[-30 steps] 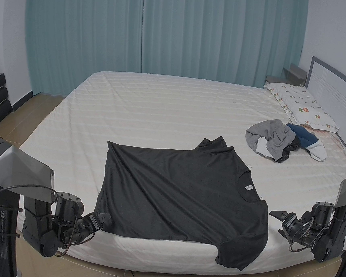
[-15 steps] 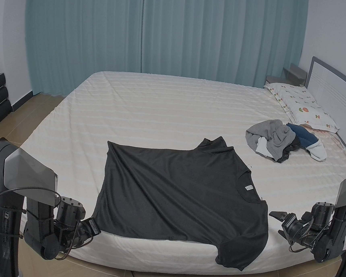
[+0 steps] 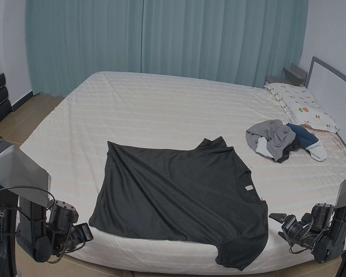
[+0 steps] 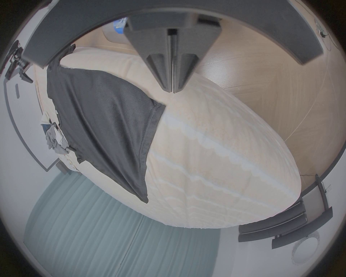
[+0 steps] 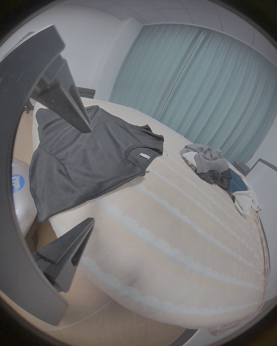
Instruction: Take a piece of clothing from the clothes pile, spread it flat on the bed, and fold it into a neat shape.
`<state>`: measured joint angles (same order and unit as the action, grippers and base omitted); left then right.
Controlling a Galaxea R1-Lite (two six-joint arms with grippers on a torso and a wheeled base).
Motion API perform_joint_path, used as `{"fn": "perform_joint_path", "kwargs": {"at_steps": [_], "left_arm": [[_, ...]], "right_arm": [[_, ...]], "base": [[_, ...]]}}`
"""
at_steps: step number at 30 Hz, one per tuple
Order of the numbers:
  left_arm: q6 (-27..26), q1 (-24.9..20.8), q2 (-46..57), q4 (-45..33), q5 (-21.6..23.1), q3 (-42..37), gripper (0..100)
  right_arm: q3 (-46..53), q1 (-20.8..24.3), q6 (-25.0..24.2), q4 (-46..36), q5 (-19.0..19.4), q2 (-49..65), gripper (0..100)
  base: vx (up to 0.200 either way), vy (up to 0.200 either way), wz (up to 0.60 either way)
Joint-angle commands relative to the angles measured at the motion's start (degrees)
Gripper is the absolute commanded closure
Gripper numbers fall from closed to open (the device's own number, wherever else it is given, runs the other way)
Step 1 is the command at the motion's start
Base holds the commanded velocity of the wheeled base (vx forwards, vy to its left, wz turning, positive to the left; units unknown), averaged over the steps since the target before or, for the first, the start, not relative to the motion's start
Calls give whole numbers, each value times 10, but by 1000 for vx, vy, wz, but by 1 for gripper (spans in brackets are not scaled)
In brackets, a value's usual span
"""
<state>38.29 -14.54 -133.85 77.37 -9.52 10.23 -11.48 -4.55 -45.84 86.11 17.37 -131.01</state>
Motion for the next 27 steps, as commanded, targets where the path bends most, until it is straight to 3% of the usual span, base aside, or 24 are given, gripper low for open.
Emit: {"fn": "perform_joint_path", "kwargs": {"at_steps": [1, 6, 7, 27], "left_arm": [[9, 1, 10, 4, 5, 9, 100], [48, 0, 6, 16, 27, 20, 100], [50, 0, 6, 16, 33, 21, 0], [64, -7, -54, 16, 32, 109, 0]], "right_arm": [[1, 5, 0, 0, 0, -2, 0], [4, 7, 0, 0, 0, -2, 0], [4, 7, 0, 0, 0, -2, 0], [-5, 8, 0, 0, 1, -9, 0]], "base": [[0, 0, 0], [0, 0, 0], [0, 0, 0], [0, 0, 0]]}}
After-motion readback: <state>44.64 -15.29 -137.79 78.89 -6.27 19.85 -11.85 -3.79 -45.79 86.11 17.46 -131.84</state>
